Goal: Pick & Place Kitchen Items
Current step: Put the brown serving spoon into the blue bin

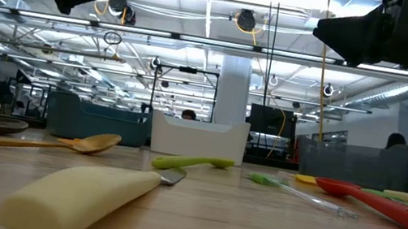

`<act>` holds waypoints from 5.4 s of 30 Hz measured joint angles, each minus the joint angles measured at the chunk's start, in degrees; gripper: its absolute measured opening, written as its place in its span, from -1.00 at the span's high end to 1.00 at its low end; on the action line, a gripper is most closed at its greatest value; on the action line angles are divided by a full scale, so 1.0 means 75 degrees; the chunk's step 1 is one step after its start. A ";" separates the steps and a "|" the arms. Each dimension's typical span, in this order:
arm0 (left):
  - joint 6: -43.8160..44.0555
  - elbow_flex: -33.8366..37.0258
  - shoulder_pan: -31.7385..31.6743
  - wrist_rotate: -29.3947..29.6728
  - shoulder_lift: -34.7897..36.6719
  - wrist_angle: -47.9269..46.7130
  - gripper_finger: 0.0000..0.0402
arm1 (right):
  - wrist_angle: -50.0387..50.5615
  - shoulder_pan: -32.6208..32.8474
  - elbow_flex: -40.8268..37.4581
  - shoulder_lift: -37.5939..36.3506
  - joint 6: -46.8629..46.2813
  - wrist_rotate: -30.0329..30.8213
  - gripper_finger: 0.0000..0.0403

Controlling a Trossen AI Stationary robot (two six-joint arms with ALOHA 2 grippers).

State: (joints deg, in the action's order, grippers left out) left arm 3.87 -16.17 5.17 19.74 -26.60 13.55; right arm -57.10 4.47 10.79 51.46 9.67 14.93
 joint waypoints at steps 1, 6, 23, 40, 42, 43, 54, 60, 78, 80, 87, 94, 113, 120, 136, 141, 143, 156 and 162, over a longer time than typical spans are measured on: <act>0.0116 -0.0265 0.0000 0.0066 -0.0154 -0.0355 -0.11 | 0.0002 0.0000 0.0000 0.0000 0.0000 -0.0001 0.14; 0.1132 -0.1616 0.0000 0.0471 -0.1020 -0.2580 -0.11 | 0.0061 0.0000 0.0006 0.0000 0.0000 -0.0001 0.14; 0.4985 -0.2712 0.0615 -0.1639 -0.4073 -0.5153 -0.11 | 0.0055 0.0003 0.0006 0.0000 -0.0003 -0.0004 0.14; 0.9945 -0.2707 0.1389 -0.2879 -0.5550 -0.7085 -0.11 | 0.0358 0.0003 0.0012 -0.0003 -0.0003 -0.0004 0.14; 1.0311 -0.2706 0.1536 -0.2841 -0.5758 -0.7160 -0.11 | 0.0500 0.0003 0.0012 -0.0003 -0.0006 -0.0004 0.14; 1.0399 -0.2706 0.1608 -0.2837 -0.5873 -0.7169 -0.11 | 0.0549 0.0003 0.0012 -0.0003 -0.0003 -0.0004 0.14; 1.1896 -0.2704 0.2194 -0.2600 -0.7092 -0.7182 -0.11 | 0.0775 0.0003 0.0012 -0.0003 -0.0003 -0.0004 0.14; 1.2028 -0.2730 0.2244 -0.2342 -0.7295 -0.7169 -0.02 | 0.0844 0.0003 0.0012 -0.0003 0.0052 -0.0004 0.14; 1.2101 -0.2704 0.2219 -0.1422 -0.7284 -0.7141 0.93 | 0.0859 0.0003 0.0012 0.0000 0.0055 -0.0004 0.14; 1.1994 -0.2703 0.2214 -0.1139 -0.7261 -0.7102 0.88 | 0.0859 0.0003 0.0012 0.0000 0.0053 -0.0004 0.14; 1.0657 -0.3309 0.2092 -0.0368 -0.7190 -0.7111 0.94 | 0.0856 0.0003 0.0012 0.0000 -0.0211 -0.0004 0.14; 0.8559 -0.4399 0.1522 -0.0069 -0.7062 -0.7822 0.87 | 0.0860 0.0003 0.0012 0.0000 -0.0226 -0.0004 0.14; 0.1914 -0.6577 -0.2131 -0.0303 -0.7042 -0.8800 0.89 | 0.0853 0.0003 0.0009 0.0000 -0.0560 -0.0004 0.14; 0.0479 -0.6577 -0.3620 -0.0827 -0.7074 -0.8948 0.88 | 0.0853 0.0003 0.0009 0.0000 -0.0597 -0.0004 0.14; -0.0485 -0.6401 -0.4793 -0.0990 -0.8398 -0.9102 0.87 | 0.0855 0.0003 0.0009 0.0000 -0.0597 -0.0004 0.14; -0.0788 -0.6408 -0.4917 -0.0993 -0.9058 -0.9348 0.87 | 0.0853 0.0003 0.0009 0.0000 -0.0597 -0.0004 0.14; -0.0903 -0.6408 -0.4985 -0.0995 -0.9317 -0.9549 0.87 | 0.0853 0.0003 0.0009 0.0000 -0.0597 -0.0004 0.14; -0.1275 -0.6416 -0.5062 -0.0677 -0.9698 -0.9445 0.82 | 0.0855 0.0003 0.0006 0.0000 -0.0592 -0.0001 0.14; -0.1197 -0.6405 -0.5056 -0.0614 -0.9609 -0.9420 0.54 | 0.0865 0.0003 0.0006 0.0000 -0.0596 -0.0004 0.14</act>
State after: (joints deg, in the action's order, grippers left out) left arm -5.11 -64.20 -32.75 15.14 -98.67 -57.10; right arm -50.61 4.49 10.83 51.46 5.20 14.90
